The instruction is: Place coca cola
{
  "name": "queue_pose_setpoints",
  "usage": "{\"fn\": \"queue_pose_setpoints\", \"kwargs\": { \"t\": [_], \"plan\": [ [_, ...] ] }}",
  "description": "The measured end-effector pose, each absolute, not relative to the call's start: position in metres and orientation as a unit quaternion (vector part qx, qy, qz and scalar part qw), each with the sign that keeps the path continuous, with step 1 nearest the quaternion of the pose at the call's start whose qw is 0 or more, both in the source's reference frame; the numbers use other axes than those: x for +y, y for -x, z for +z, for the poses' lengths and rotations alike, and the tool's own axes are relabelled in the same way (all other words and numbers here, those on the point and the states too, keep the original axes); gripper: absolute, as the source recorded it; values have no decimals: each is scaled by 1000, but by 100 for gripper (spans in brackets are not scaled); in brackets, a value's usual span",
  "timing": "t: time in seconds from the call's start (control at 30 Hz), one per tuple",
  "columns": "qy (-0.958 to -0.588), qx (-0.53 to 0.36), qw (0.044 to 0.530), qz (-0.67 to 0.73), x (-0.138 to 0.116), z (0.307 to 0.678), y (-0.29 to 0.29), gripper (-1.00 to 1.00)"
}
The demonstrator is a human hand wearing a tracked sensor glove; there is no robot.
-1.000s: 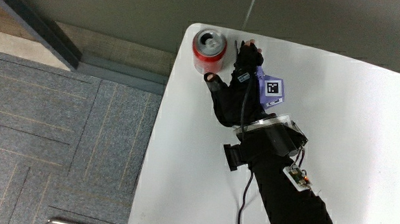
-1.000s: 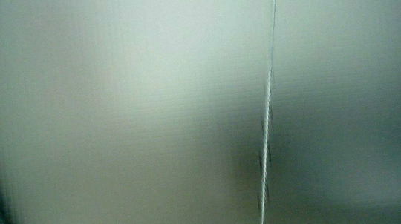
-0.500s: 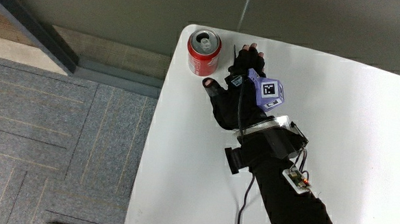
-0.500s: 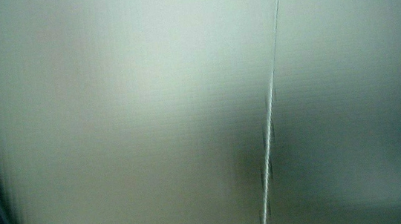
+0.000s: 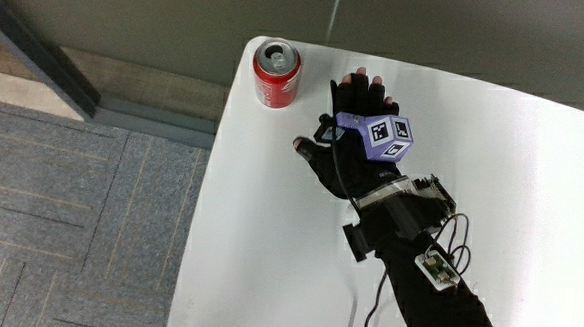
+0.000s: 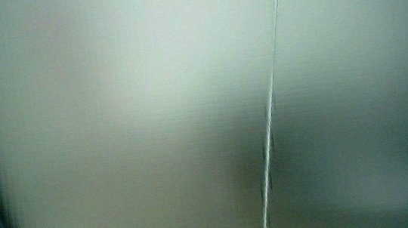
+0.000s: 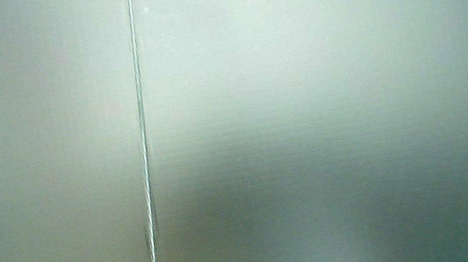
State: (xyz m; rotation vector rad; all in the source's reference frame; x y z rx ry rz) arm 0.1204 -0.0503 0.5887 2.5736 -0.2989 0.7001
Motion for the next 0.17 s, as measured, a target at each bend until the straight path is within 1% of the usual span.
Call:
{"fn": "queue_pose_setpoints", "kwargs": {
  "t": [0.07, 0.17],
  "plan": [
    [-935, -118, 229, 242, -49, 594, -120, -100],
    [-936, -115, 224, 246, -47, 572, -120, -100]
  ]
}}
